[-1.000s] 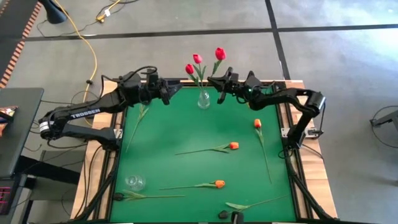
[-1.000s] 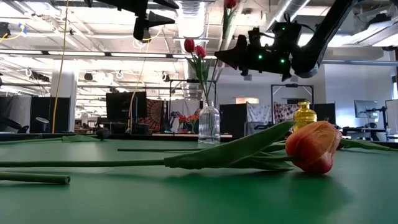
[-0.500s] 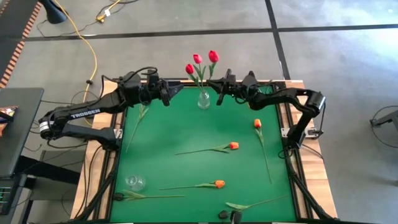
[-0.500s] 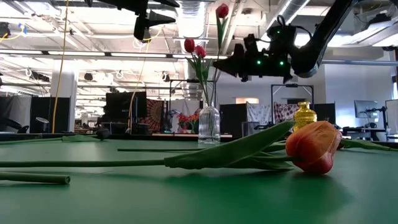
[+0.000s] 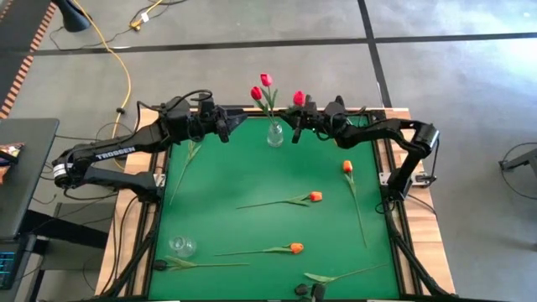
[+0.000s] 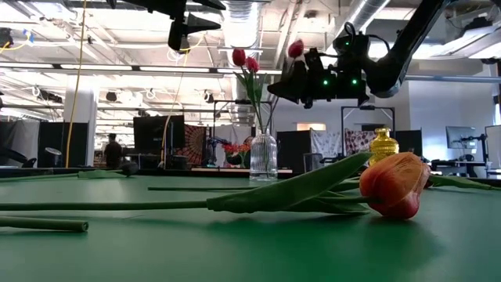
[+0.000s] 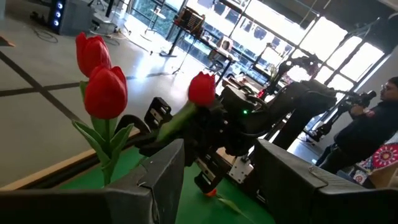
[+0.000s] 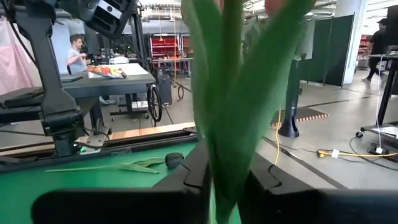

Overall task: Sort flowers into vase by color
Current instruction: Put the red flower into the top transparent vase, then put the top orange flower into the yellow vase

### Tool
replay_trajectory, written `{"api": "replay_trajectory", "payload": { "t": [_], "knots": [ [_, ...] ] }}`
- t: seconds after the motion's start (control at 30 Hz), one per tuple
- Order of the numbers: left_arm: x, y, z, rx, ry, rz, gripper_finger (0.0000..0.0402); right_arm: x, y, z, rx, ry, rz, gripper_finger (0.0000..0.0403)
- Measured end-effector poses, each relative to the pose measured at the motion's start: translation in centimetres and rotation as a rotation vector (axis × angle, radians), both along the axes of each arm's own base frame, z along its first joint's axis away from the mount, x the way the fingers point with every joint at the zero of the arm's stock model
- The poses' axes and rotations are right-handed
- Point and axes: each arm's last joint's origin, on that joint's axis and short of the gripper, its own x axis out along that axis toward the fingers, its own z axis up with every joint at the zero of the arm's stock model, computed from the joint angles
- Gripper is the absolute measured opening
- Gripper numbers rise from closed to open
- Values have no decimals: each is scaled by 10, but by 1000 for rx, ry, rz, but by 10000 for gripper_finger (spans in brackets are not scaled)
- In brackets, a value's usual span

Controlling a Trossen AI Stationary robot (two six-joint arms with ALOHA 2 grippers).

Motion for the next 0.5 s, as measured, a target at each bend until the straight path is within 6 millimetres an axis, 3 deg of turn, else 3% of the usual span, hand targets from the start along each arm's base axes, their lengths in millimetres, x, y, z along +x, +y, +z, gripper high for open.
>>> {"api": "replay_trajectory", "payload": {
  "t": [0.27, 0.5],
  "knots": [
    [0, 0, 0, 0, 0, -1, 182, -2, -6, -1, 129, -7, -8, 150],
    [0, 0, 0, 0, 1, -7, 182, 5, -12, 13, 208, 172, -17, 231]
  ]
}}
